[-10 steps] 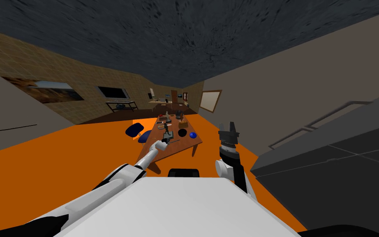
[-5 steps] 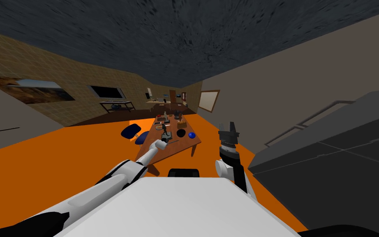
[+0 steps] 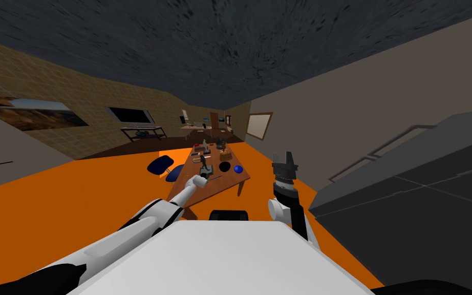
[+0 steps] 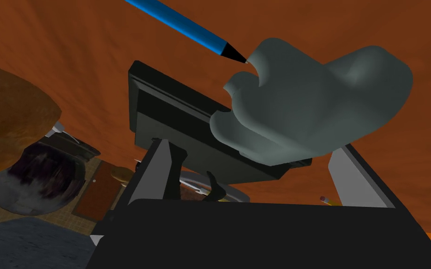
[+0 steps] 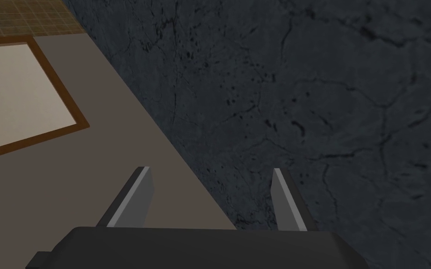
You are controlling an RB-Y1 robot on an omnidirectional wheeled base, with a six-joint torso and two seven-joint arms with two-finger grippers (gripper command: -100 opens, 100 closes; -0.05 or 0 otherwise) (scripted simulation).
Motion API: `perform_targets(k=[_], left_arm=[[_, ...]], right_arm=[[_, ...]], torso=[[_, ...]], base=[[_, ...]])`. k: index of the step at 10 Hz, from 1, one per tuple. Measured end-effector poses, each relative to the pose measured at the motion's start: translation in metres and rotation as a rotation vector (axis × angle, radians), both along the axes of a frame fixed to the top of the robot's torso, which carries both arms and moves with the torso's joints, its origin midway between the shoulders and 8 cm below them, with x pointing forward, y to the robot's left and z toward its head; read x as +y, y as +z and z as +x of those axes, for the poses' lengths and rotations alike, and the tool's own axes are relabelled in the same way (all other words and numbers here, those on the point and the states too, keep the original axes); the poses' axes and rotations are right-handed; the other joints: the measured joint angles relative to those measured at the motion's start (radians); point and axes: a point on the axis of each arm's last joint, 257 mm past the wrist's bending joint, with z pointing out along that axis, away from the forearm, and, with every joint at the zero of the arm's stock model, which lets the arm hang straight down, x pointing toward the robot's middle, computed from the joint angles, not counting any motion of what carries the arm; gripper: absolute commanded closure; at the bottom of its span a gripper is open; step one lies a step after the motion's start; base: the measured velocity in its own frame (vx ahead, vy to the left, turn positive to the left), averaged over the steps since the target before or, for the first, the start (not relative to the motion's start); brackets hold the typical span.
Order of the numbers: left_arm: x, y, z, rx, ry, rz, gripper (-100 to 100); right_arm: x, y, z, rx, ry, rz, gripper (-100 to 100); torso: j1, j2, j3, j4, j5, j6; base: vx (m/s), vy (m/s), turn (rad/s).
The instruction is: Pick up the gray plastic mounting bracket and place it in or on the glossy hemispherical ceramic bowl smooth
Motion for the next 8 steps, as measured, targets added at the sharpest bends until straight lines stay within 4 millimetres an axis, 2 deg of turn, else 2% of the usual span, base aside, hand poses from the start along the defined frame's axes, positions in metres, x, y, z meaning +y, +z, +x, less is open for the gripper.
perform_targets(k=[1,2,6,7,8], left_arm=[[0.0010,-0.0045,-0.0031,0.001,0.001,-0.001,-100],[0.0010,-0.0046,-0.0029,-0.001,0.001,-0.001,100],[0.0027,-0.0039,-0.0025,-0.002,0.002,0.001,100],[0.0029,-0.0036,-0.0022,-0.003,0.002,0.001,0],[0.0029,-0.0035,-0.0021,-0.003,0.002,0.001,100]], right_arm=[[0.0000,0.0000,0.0000,0.000,0.000,0.000,0],[0.0000,0.0000,0.0000,0.000,0.000,0.000,0],[0.0000,0.0000,0.0000,0.000,0.000,0.000,0],[0.0000,0.0000,0.0000,0.000,0.000,0.000,0],[0.0000,0.0000,0.0000,0.000,0.000,0.000,0]], torso=[[0.001,-0.001,-0.001,0.000,0.000,0.000],[0.000,0.001,0.001,0.000,0.000,0.000],[-0.001,0.003,0.001,0.000,0.001,0.002],[-0.001,0.003,0.001,-0.001,0.001,0.002],[-0.001,0.002,0.001,-0.001,0.001,0.002]], base=[[0.040,0.010,-0.001],[0.007,0.002,0.005],[0.000,0.000,0.000],[0.000,0.000,0.000],[-0.056,-0.015,-0.006]])
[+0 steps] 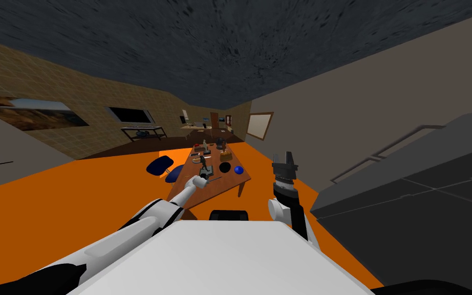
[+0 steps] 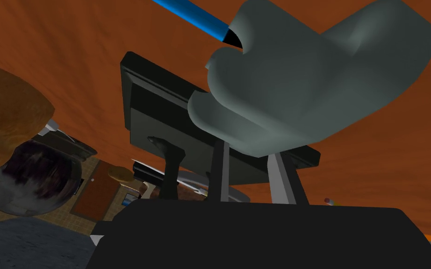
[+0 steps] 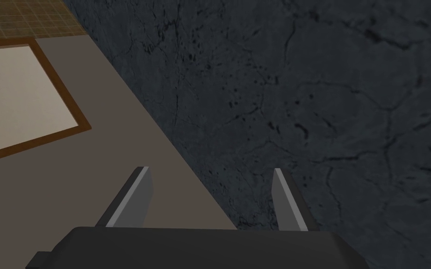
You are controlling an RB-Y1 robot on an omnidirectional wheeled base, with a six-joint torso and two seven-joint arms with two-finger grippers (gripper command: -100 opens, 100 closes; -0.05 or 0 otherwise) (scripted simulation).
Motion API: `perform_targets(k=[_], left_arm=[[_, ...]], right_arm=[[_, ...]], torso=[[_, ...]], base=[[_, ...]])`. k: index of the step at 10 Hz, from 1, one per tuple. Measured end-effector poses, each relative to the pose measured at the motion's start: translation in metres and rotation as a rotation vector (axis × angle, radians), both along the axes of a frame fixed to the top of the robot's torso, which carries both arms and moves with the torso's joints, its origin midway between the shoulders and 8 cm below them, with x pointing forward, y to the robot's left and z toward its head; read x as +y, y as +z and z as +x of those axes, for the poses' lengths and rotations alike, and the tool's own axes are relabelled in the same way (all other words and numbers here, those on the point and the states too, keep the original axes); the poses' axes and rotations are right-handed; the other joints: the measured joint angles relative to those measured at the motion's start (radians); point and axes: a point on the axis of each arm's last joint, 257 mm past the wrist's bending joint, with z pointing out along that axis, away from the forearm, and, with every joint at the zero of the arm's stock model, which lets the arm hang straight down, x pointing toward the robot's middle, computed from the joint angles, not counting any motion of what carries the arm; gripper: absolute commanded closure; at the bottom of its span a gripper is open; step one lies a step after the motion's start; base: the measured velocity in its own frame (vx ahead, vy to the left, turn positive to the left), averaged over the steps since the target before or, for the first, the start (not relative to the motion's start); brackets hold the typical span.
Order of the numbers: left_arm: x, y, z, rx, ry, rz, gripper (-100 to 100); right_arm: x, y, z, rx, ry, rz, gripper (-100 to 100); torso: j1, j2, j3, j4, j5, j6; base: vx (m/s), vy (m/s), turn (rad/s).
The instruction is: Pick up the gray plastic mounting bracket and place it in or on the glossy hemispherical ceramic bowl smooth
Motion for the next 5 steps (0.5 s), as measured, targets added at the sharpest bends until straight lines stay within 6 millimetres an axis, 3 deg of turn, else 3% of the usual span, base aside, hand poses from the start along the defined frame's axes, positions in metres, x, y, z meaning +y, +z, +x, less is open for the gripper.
perform_targets(k=[2,3,4,5], left_arm=[[-0.003,0.010,0.009,-0.003,-0.003,-0.001,100],[-0.003,0.010,0.008,-0.001,-0.003,-0.001,0],[-0.003,0.010,0.008,-0.001,-0.003,-0.001,100],[-0.004,0.019,0.021,-0.016,-0.011,0.009,100]], right_arm=[[0.000,0.000,0.000,0.000,0.000,0.000,0],[0.000,0.000,0.000,0.000,0.000,0.000,0],[0.000,0.000,0.000,0.000,0.000,0.000,0],[0.000,0.000,0.000,0.000,0.000,0.000,0]], torso=[[-0.002,0.007,0.003,0.001,0.000,0.000],[-0.002,0.005,0.003,0.001,0.000,-0.001],[-0.001,0.003,0.002,0.000,0.000,0.000],[-0.004,0.003,0.003,0.002,-0.001,0.001]], base=[[-0.084,-0.018,-0.003],[-0.008,-0.002,0.001],[-0.062,-0.060,0.045],[-0.068,-0.079,0.009]])
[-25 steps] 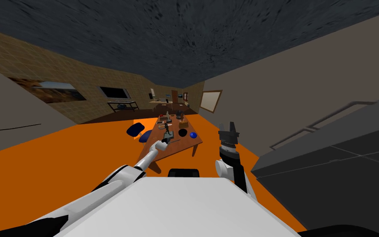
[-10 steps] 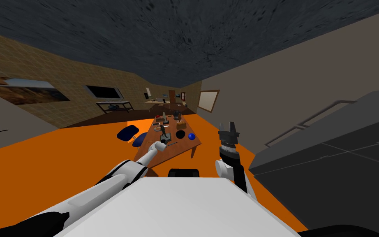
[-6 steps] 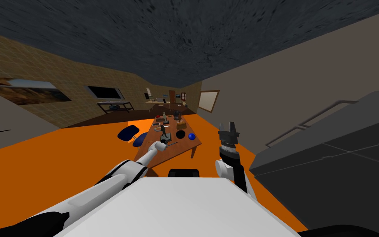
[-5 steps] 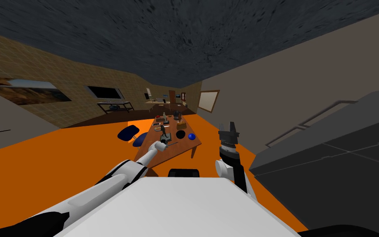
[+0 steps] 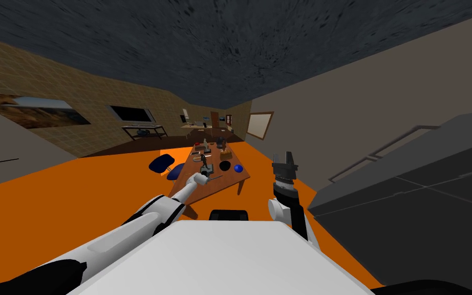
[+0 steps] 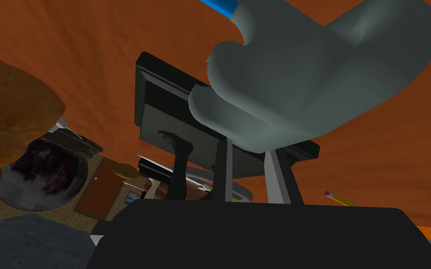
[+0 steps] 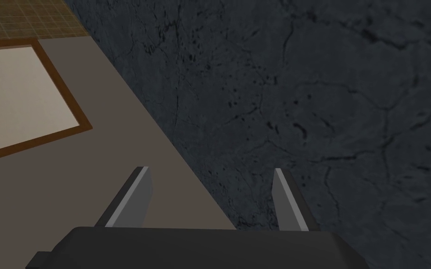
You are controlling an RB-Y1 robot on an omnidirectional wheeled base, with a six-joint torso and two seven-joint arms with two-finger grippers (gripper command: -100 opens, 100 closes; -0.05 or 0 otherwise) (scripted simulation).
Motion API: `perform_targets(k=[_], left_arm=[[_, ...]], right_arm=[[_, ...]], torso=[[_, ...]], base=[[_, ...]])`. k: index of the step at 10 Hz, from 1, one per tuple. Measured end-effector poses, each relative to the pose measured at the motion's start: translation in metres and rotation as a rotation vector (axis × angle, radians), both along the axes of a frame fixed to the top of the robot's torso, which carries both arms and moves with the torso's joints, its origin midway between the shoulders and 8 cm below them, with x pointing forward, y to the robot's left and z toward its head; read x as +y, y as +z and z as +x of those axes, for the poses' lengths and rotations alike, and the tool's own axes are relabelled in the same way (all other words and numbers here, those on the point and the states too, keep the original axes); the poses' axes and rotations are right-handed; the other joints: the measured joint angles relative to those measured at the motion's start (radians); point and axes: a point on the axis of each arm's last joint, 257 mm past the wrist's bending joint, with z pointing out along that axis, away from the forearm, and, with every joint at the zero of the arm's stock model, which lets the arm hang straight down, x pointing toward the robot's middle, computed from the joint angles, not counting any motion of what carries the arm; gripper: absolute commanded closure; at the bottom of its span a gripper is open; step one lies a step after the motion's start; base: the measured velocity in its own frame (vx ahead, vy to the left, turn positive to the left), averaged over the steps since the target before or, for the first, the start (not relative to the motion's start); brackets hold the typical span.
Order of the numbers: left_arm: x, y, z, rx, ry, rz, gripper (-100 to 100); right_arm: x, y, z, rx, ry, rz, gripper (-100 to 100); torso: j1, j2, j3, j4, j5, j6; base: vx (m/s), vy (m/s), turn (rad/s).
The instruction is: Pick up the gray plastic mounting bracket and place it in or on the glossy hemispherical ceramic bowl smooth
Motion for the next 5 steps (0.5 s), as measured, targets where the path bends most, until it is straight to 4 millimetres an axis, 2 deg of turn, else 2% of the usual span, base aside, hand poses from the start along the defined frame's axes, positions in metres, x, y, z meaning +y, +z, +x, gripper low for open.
perform_targets(k=[2,4,5], left_arm=[[0.004,0.022,0.018,-0.036,-0.017,0.014,100],[0.008,0.049,0.039,-0.065,-0.038,0.044,100],[0.013,0.060,0.047,-0.071,-0.048,0.061,100]], right_arm=[[0.000,0.000,0.000,0.000,0.000,0.000,0],[0.000,0.000,0.000,0.000,0.000,0.000,0],[0.000,0.000,0.000,0.000,0.000,0.000,0]], torso=[[-0.003,0.002,0.001,0.001,-0.001,0.000],[-0.008,0.003,0.002,0.001,-0.002,0.000],[-0.008,0.003,0.002,0.001,-0.002,0.000]], base=[[-0.069,-0.110,0.051],[-0.078,-0.167,0.062],[-0.109,-0.220,0.065]])
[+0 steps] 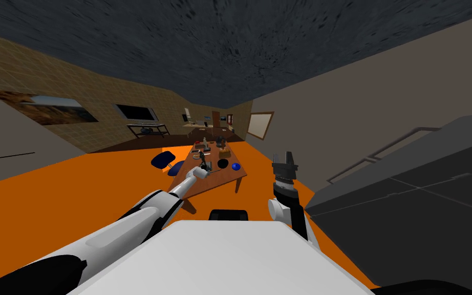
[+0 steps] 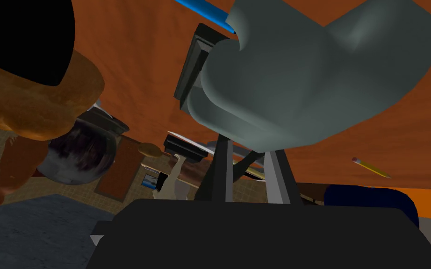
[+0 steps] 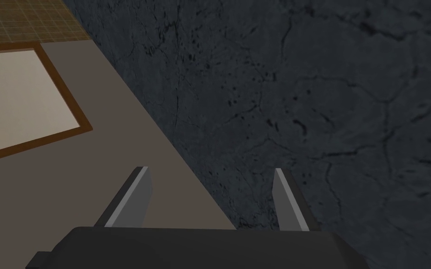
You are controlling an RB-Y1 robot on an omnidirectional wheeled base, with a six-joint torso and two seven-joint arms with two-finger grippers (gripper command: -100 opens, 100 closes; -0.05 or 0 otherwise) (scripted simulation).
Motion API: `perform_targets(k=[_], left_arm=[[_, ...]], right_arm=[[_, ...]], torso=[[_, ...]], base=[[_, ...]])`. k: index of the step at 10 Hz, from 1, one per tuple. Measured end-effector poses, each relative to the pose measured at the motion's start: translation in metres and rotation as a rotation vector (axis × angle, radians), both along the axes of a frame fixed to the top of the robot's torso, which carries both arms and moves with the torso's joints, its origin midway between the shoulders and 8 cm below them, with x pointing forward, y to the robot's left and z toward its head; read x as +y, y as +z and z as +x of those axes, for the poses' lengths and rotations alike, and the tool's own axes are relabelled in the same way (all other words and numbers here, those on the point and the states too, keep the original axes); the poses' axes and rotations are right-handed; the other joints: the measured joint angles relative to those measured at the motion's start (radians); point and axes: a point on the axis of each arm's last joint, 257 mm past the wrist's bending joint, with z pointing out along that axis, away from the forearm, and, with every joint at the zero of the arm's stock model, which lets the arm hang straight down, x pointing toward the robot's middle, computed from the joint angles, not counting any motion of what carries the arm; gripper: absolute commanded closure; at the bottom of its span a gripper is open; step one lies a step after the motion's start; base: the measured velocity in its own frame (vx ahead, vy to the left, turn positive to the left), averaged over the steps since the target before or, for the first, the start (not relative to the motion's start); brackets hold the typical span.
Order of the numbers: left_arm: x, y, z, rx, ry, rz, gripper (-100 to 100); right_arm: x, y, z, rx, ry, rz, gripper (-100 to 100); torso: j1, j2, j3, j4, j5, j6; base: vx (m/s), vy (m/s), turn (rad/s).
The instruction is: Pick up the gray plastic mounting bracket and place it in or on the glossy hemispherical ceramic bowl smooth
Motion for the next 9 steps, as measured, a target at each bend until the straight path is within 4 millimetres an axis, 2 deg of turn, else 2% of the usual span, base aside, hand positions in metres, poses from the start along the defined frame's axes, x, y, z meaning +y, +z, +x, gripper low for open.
perform_targets(k=[4,9], left_arm=[[0.007,0.042,0.029,-0.021,-0.035,0.060,100],[0.012,0.089,0.052,-0.036,-0.039,0.098,100]], right_arm=[[0.000,0.000,0.000,0.000,0.000,0.000,0],[0.000,0.000,0.000,0.000,0.000,0.000,0]], torso=[[0.002,-0.002,-0.001,0.000,0.000,0.001],[0.001,-0.007,-0.004,-0.001,0.000,0.002]], base=[[-0.051,-0.144,0.025],[0.004,-0.103,-0.022]])
